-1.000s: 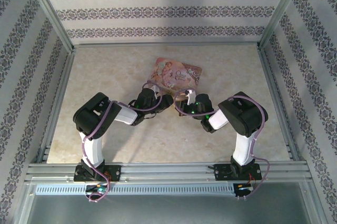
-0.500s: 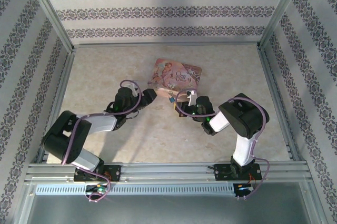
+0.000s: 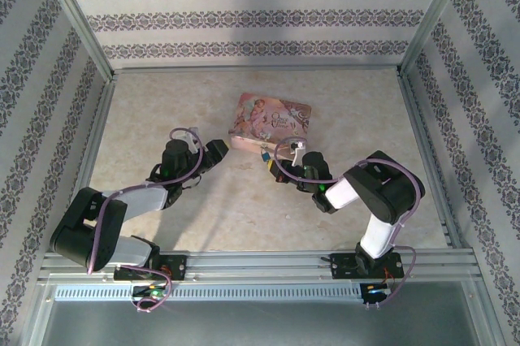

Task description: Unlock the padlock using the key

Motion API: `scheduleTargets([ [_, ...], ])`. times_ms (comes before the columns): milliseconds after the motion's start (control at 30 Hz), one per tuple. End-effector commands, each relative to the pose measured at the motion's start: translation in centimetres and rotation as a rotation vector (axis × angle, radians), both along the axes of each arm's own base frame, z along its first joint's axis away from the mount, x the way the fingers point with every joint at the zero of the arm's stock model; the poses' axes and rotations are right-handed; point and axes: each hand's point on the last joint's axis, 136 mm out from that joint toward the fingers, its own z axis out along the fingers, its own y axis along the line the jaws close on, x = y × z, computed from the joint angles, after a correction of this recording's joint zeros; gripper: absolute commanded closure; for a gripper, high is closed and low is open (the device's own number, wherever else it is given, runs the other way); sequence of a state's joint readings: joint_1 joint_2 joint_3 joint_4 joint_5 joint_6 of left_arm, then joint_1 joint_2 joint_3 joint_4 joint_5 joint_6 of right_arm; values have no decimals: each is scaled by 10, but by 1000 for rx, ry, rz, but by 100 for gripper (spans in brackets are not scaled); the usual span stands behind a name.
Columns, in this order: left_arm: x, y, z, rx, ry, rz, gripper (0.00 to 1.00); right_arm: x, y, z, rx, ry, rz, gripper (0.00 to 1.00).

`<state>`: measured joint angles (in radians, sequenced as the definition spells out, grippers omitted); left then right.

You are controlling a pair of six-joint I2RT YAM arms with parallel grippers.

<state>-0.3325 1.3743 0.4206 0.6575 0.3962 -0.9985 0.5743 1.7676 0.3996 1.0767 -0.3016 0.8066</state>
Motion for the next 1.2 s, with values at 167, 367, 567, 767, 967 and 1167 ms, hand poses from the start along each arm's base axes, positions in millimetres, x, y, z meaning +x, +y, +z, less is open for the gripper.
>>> scheduleTargets([
  [167,-9,-3,-3,-38,23,-34,37,-11,5,12,85,57,-30,100],
  [367,-11,-13,-4,-102,48,-77,42,-12,10,17,122,86,-37,100],
  [567,-11,-30,1,-187,43,-121,47,-12,11,19,143,103,-51,100],
  [767,-11,-50,-10,-192,72,-155,50,-13,13,22,145,104,-55,100],
  [967,-10,-68,-10,-200,72,-185,51,-13,13,21,135,109,-56,100],
  [1167,-9,-84,-12,-205,76,-211,52,-13,14,22,133,109,-57,100],
])
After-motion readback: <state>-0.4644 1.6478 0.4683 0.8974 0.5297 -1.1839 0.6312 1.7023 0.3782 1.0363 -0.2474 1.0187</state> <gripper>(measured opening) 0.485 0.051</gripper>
